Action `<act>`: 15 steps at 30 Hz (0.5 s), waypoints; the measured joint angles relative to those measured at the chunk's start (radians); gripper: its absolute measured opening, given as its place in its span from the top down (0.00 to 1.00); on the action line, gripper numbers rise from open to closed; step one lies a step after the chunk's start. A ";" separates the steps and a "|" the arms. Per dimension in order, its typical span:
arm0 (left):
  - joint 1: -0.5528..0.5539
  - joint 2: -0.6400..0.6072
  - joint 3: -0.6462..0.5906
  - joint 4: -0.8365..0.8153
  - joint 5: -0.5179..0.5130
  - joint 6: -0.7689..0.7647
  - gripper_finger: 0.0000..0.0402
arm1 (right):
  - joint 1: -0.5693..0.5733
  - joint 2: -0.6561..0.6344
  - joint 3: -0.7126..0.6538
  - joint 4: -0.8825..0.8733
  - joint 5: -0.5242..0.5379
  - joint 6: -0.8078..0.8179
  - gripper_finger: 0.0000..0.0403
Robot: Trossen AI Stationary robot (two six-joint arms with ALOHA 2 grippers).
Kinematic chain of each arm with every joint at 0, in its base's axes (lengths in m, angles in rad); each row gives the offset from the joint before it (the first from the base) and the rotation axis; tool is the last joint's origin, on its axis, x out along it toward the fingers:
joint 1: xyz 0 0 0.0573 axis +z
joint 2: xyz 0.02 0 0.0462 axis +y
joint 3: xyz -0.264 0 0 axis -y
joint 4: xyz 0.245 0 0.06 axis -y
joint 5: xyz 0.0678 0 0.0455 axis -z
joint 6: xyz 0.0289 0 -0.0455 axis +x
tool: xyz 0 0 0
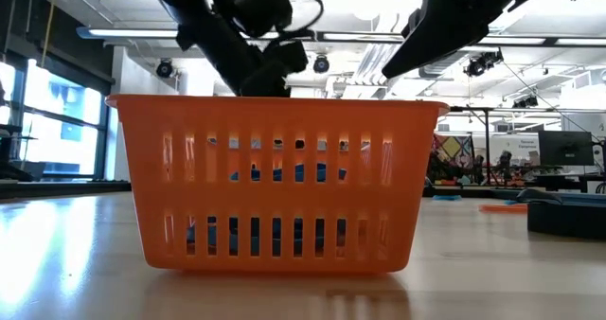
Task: Sort rubber bands into baskets
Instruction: Put the blue rubber band into the orange bin
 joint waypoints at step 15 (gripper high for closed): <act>-0.035 -0.214 -0.264 0.332 -0.002 0.065 0.80 | 0.000 0.000 0.000 0.000 0.027 0.019 1.00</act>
